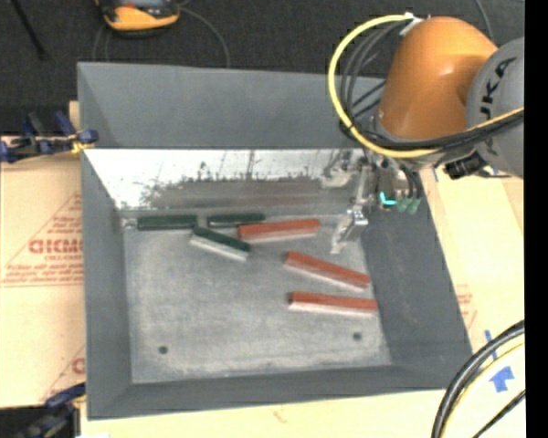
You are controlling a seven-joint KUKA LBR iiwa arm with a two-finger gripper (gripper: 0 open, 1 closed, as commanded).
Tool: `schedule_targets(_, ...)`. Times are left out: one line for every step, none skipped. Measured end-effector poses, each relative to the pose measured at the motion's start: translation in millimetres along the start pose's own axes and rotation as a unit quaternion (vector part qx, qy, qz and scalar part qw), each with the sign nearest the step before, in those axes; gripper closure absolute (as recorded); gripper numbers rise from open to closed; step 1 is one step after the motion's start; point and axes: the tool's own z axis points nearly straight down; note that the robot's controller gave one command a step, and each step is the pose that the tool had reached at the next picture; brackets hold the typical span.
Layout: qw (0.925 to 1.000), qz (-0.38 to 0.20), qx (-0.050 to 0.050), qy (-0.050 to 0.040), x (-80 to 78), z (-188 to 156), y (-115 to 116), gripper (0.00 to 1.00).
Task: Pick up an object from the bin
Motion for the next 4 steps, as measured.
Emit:
schedule_targets(1.0000,0.000,0.000,-0.0041,-1.1,-5,0,0.00)
schedule_targets(0.9999,0.008,0.000,-0.0076,0.9,41,1,0.00)
schedule_targets(0.9998,-0.009,0.001,-0.0186,13.6,151,11,1.00)
schedule_targets(0.9998,-0.009,0.002,-0.0186,13.5,151,11,1.00)
